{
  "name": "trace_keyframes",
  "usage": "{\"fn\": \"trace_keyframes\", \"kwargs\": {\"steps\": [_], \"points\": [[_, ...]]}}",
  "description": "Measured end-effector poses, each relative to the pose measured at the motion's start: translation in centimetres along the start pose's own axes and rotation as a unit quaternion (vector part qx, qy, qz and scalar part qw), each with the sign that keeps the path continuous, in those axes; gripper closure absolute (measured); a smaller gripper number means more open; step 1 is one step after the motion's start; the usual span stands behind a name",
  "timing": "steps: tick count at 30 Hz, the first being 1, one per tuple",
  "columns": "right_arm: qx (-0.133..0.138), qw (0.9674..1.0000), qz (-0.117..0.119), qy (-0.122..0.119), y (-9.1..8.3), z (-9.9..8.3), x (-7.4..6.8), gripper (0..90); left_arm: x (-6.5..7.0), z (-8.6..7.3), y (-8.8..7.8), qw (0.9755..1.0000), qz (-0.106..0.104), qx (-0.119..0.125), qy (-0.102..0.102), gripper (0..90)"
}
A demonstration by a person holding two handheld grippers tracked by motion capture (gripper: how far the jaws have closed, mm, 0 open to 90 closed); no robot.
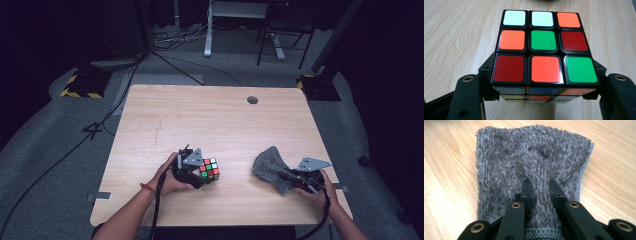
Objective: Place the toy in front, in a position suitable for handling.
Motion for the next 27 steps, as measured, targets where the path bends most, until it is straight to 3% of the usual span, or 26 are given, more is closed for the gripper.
{"fn": "trace_keyframes", "kwargs": {"steps": [10,18,27], "points": [[0.013,0.9999,-0.004,0.009,-0.3,0.3,0.4,78.3,-0.4,0.6,0.3,0.9999,0.002,-0.009,0.012,33.4],[0.019,0.9998,0.001,0.011,-0.5,0.6,0.6,78.3,-0.4,1.1,1.3,0.9995,-0.009,-0.019,0.021,33.4],[0.046,0.9989,0.010,-0.005,-0.9,3.1,0.4,78.3,0.4,3.2,2.6,0.9990,-0.027,-0.011,0.033,33.4]]}}
Point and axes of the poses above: each handheld gripper's, and its own axes: y roughly forward along the jaws, z roughly out of its top, x roughly to its right, the point moved 4 cm from there along y, roughly forward along the jaws, and after that the axes turned 5 degrees about -x, right-handed, at the moved point
